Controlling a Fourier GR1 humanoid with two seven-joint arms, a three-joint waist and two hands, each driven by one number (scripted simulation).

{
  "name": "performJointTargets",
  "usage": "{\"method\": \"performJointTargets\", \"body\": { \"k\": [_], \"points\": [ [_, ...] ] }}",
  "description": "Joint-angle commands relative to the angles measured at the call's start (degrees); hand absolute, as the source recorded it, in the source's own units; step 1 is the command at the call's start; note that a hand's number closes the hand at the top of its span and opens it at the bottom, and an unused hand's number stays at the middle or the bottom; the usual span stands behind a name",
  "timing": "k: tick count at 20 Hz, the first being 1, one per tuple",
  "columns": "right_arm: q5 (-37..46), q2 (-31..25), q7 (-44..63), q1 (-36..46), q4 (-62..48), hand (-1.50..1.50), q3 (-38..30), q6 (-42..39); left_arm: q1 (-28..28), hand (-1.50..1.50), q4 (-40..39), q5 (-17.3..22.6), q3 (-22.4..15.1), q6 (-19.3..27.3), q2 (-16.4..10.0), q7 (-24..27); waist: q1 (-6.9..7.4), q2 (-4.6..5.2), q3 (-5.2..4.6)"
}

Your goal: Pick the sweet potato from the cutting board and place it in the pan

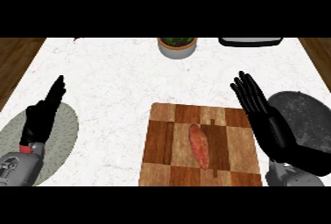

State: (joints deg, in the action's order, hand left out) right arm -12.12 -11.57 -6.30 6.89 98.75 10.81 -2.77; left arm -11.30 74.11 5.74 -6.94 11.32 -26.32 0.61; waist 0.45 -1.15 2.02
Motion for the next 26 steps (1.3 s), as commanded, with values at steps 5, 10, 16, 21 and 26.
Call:
{"method": "performJointTargets", "body": {
  "k": [5, 10, 16, 21, 26],
  "points": [
    [3.21, -2.65, 16.17, 6.37, -19.74, -1.50, -2.57, 4.12, -2.06, 0.00, 7.76, 0.50, -4.86, -4.75, 1.68, -2.24, 2.30, 1.77, -2.04],
    [27.18, -9.11, 19.76, 5.54, -25.65, 1.50, 5.04, 14.53, -3.22, 0.00, 7.76, 3.28, -6.90, -7.83, 4.18, -5.23, 1.55, 1.67, -2.10],
    [29.58, -2.89, 20.08, 3.89, -26.58, -1.50, 6.29, 16.36, 4.52, 0.00, 19.68, 1.62, -5.61, -7.01, 2.87, -10.34, -0.03, 1.03, -2.02],
    [33.46, -8.81, 35.75, 9.59, -22.83, -1.50, 11.99, 4.55, 1.42, 0.00, 14.60, 0.74, -7.14, -6.09, 5.92, -9.33, -0.25, 0.92, -2.12],
    [33.01, -9.38, 48.14, 18.76, -24.01, -1.50, 15.10, -9.49, 1.39, 0.00, 14.49, 0.65, -6.25, -7.35, 4.84, -8.92, 0.51, 1.07, -2.14]
  ]
}}
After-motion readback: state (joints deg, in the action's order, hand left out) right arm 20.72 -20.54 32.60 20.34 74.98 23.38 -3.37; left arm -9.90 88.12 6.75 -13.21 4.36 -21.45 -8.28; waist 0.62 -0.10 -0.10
